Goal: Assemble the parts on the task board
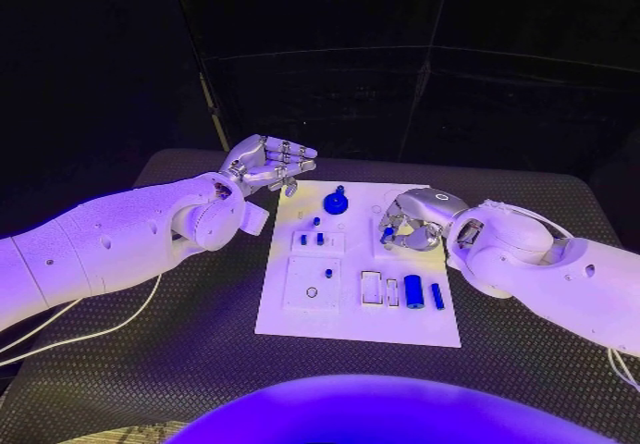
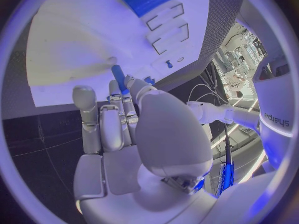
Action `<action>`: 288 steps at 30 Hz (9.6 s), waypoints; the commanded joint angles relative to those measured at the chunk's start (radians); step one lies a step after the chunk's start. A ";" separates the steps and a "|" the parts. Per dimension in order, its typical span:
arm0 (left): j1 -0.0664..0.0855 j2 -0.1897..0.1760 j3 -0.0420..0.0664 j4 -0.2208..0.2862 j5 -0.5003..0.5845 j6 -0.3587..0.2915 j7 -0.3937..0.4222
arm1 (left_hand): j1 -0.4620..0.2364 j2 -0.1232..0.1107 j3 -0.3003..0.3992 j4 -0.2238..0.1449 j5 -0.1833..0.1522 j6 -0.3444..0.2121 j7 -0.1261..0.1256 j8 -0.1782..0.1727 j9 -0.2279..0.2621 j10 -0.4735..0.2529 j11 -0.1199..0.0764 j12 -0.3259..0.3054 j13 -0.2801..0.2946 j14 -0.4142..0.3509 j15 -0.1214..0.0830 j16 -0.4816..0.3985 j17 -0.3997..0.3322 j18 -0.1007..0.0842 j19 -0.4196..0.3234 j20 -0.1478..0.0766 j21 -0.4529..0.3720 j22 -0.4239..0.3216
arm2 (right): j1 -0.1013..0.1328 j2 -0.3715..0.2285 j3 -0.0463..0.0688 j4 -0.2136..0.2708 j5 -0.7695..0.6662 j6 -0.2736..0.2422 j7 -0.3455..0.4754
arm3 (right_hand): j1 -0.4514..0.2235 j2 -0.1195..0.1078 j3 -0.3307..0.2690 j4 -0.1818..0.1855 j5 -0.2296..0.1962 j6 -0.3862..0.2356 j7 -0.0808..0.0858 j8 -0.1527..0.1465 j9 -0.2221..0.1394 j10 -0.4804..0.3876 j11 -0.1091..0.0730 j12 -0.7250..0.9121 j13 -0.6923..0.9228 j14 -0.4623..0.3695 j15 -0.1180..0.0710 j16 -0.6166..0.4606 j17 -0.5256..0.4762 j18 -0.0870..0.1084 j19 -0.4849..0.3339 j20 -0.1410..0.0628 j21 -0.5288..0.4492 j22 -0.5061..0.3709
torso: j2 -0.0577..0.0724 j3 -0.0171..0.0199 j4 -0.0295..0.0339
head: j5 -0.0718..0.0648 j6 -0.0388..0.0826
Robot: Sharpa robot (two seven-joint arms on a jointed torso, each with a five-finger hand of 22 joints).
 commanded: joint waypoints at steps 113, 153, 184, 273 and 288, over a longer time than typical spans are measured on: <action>0.000 0.012 0.001 -0.012 0.004 0.024 -0.005 | -0.013 0.002 0.002 -0.002 -0.006 -0.010 0.011 -0.009 -0.002 -0.014 0.005 -0.007 0.002 -0.009 0.004 -0.004 -0.004 0.012 -0.009 0.005 -0.014 -0.005 | -0.067 -0.050 -0.068 0.194 0.259 -0.223 0.099 | -0.131 -0.040 -0.155 0.011 0.031 -0.179 0.045 -0.002 0.004 -0.137 0.045 0.069 0.030 0.028 0.033 -0.004 -0.036 0.015 -0.046 0.037 -0.053 -0.085 | -0.001 -0.0019 -0.0022 | -0.003 0.000; -0.001 0.008 0.001 -0.013 0.004 0.032 -0.006 | -0.014 0.002 0.001 -0.002 -0.006 -0.010 0.012 -0.010 -0.002 -0.015 0.006 -0.007 0.002 -0.010 0.004 -0.004 -0.006 0.012 -0.010 0.005 -0.015 -0.006 | -0.152 -0.214 -0.046 0.228 0.197 -0.106 -0.321 | -0.301 0.001 -0.531 0.240 0.106 -0.155 -0.049 0.321 0.162 0.102 -0.049 1.032 1.037 0.081 -0.041 0.156 0.246 -0.033 0.100 -0.032 0.123 0.206 | 0.001 -0.0027 -0.0018 | -0.097 0.000; -0.004 0.003 0.001 -0.011 0.004 0.038 -0.010 | -0.016 0.003 0.000 -0.001 -0.006 -0.010 0.012 -0.010 -0.002 -0.015 0.006 -0.006 0.002 -0.010 0.005 -0.004 -0.006 0.012 -0.010 0.006 -0.016 -0.006 | -0.196 -0.182 -0.046 0.219 0.159 -0.197 -0.324 | -0.164 0.057 -0.534 0.227 0.299 -0.180 -0.061 0.399 0.236 0.143 -0.061 1.089 1.138 0.085 -0.052 0.165 0.268 -0.035 0.105 -0.041 0.132 0.224 | -0.001 -0.0016 -0.0023 | -0.094 0.000; -0.017 0.001 0.001 -0.008 0.004 0.042 -0.012 | -0.019 0.005 0.000 -0.001 -0.006 -0.010 0.011 -0.010 -0.001 -0.016 0.006 -0.005 0.003 -0.012 0.005 -0.003 -0.006 0.013 -0.012 0.007 -0.021 -0.008 | -0.195 -0.313 -0.004 0.269 0.228 -0.250 -0.291 | -0.189 0.059 -0.544 0.233 0.118 -0.214 -0.049 0.366 0.263 0.138 -0.050 1.049 1.163 0.082 -0.043 0.157 0.260 -0.030 0.085 -0.035 0.104 0.195 | 0.001 -0.0035 -0.0039 | -0.126 0.000; -0.017 -0.004 0.001 -0.006 0.004 0.042 -0.012 | -0.020 0.005 0.000 0.000 -0.006 -0.009 0.011 -0.010 -0.001 -0.016 0.006 -0.004 0.003 -0.012 0.005 -0.003 -0.006 0.013 -0.012 0.007 -0.020 -0.008 | -0.197 -0.305 -0.004 0.219 0.077 -0.103 -0.318 | -0.190 0.055 -0.574 0.236 0.109 -0.154 -0.063 0.373 0.273 0.119 -0.061 1.007 1.129 0.072 -0.051 0.133 0.216 -0.021 0.062 -0.039 0.074 0.150 | 0.001 -0.0038 -0.0018 | -0.138 0.000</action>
